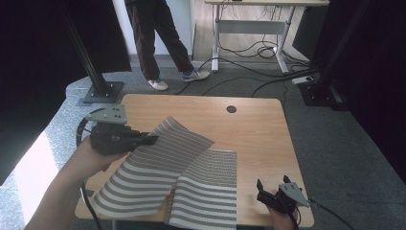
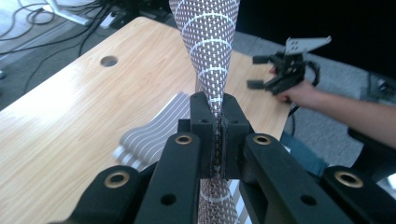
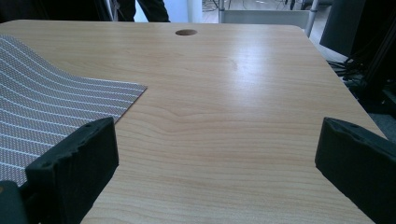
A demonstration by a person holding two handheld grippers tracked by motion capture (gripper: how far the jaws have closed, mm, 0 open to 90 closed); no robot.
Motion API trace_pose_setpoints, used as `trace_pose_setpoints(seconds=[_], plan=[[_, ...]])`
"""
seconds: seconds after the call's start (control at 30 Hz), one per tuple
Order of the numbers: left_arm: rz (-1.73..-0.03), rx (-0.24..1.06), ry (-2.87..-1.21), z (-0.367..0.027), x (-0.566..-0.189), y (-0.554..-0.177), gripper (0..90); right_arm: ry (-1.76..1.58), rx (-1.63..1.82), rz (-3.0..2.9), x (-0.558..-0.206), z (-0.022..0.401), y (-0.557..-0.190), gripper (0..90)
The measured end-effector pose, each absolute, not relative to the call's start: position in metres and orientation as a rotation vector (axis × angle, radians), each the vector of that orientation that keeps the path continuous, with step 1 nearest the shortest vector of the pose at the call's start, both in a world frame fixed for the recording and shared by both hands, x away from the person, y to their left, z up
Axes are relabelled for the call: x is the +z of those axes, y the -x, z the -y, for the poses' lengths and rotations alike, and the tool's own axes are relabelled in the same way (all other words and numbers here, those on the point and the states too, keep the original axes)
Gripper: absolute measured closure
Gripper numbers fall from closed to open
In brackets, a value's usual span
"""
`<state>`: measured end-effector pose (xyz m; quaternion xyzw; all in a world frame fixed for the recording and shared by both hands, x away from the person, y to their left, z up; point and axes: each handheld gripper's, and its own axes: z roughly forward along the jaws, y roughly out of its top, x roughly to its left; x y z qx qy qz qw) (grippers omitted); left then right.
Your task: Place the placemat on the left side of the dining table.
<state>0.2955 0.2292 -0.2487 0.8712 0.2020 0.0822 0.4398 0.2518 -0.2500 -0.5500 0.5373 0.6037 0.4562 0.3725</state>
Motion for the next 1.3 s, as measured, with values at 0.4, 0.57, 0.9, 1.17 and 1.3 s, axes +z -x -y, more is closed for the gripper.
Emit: trace_pose_setpoints(seconds=[0.4,0.57,0.9,1.17,1.3], plan=[[-0.451,0.197,-2.338,-0.275,-0.248,-0.297,86.6,-1.380,1.165,-1.545,-0.550,0.250,-0.252,0.0],[-0.430,0.159,-2.411,-0.290,-0.256,-0.305,86.5,-1.380,1.164,-1.543,-0.550,0.250,-0.252,0.0],[-0.318,0.069,-2.567,-0.280,-0.287,-0.345,86.5,-1.381,1.164,-1.545,-0.550,0.250,-0.252,0.0],[-0.297,0.043,-2.661,-0.256,-0.309,-0.375,86.3,-1.378,1.165,-1.543,-0.550,0.249,-0.252,0.0],[-0.341,0.120,-2.686,-0.248,-0.319,-0.390,85.9,-1.377,1.163,-1.544,-0.550,0.249,-0.252,0.0]])
